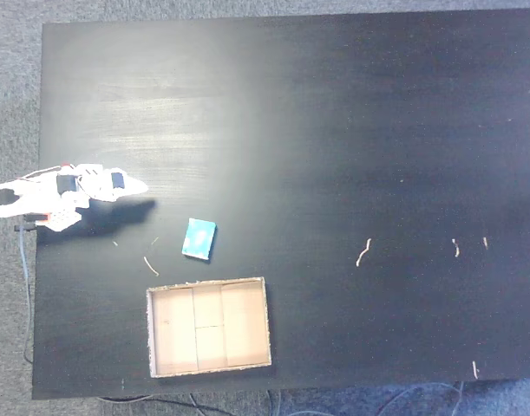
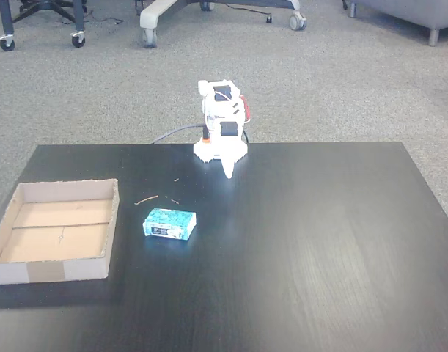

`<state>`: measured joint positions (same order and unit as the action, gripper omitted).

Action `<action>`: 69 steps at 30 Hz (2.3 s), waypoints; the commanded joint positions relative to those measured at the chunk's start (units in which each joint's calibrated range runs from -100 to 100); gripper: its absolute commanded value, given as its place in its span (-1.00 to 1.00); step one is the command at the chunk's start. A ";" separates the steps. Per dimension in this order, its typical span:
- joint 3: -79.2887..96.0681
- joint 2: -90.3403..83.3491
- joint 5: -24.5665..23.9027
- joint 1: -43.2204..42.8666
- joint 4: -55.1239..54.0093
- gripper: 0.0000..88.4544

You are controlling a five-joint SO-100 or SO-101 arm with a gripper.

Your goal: Pick the green block and drop it in the box on the right.

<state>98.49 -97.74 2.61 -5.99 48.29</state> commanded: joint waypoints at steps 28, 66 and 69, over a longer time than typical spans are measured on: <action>0.33 4.69 -2.34 7.52 -6.67 -1.00; -103.84 122.55 -4.69 18.78 14.97 -0.24; -105.65 124.92 -4.69 18.10 17.44 -0.56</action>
<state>-4.67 25.98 -2.17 12.87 63.75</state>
